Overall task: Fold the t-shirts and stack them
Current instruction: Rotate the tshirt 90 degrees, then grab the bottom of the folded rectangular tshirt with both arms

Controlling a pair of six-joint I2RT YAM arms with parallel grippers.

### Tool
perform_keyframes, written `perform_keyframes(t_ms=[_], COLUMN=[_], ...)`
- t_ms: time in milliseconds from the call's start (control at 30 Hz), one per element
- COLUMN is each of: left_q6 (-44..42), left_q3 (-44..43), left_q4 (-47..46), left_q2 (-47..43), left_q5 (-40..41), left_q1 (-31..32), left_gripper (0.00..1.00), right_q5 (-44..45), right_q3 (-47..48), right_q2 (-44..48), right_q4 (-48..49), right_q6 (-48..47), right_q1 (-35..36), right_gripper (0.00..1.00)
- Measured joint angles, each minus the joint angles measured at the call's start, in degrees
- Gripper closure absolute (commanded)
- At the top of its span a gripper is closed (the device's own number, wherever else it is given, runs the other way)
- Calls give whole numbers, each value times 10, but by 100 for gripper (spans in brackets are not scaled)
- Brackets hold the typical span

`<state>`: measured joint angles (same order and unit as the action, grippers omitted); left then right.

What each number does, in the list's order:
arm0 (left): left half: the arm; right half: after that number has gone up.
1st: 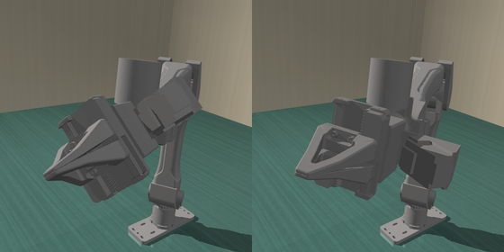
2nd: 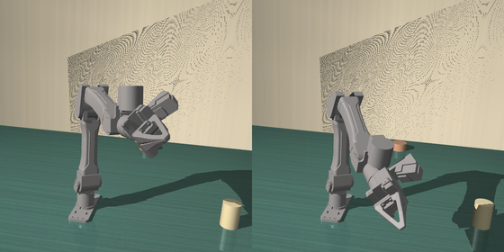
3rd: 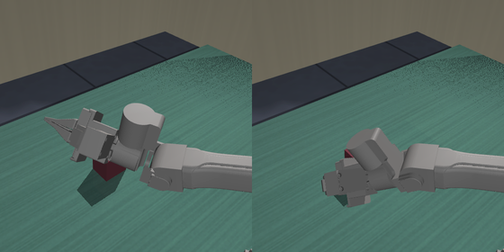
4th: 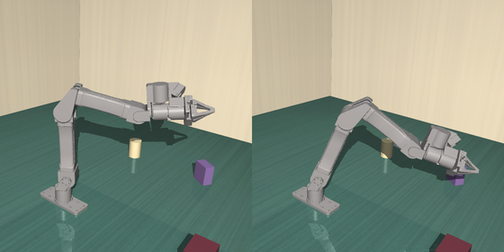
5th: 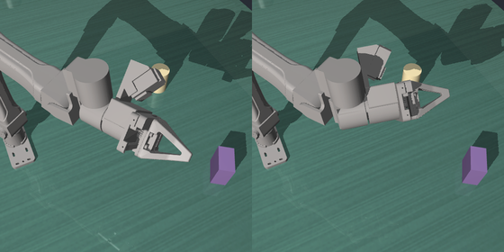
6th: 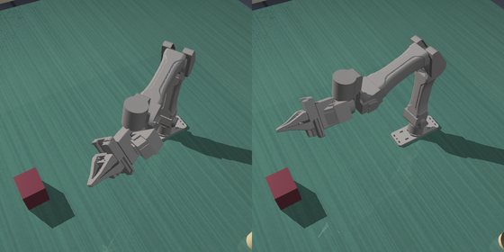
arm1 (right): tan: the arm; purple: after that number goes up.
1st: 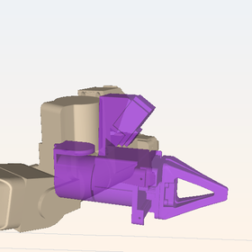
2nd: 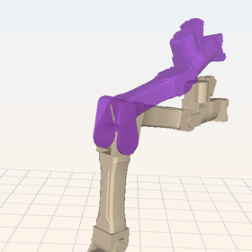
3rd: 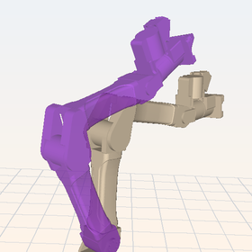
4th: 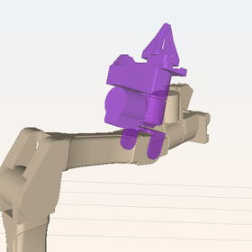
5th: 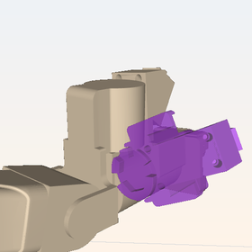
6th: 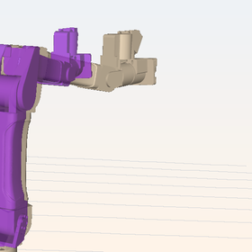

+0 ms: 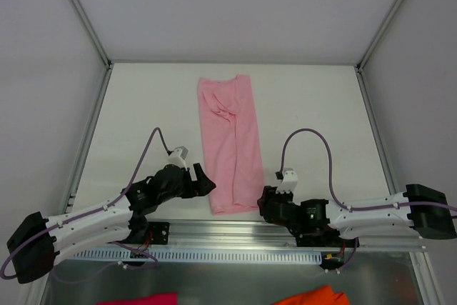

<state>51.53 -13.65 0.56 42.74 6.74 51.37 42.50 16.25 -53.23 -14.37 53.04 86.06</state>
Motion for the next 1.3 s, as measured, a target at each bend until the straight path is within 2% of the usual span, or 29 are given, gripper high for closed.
perform_keyframes(t_ms=[200,433,767,933,1033,1100,1200,1233,1267,1300], left_q6=[39,79,106,118,128,137,146,148,151,154], left_q3=[26,25,3,-11,-19,-27,-45,-51,-57,-63], left_q4=[-15,-48,-48,-36,-27,-19,-3,1,4,7], left_q2=[0,55,96,112,123,132,150,156,162,169], left_q5=[18,65,105,121,134,142,156,162,165,166], left_q1=[70,158,212,243,266,281,301,305,308,308], left_gripper=[19,18,20,39,41,49,64,68,77,81], right_q5=[-9,-9,-9,-10,-10,-10,-11,-11,-12,-12], right_q3=[0,0,0,0,0,0,0,0,0,0], right_q2=[0,2,1,-4,-9,-11,-18,-20,-22,-23], right_q4=[9,8,9,9,12,15,17,18,17,17], right_q6=[6,10,18,22,24,25,26,28,29,31], right_q1=[0,0,0,0,0,0,0,0,0,0], right_gripper=[44,44,43,44,45,50,63,72,74,77])
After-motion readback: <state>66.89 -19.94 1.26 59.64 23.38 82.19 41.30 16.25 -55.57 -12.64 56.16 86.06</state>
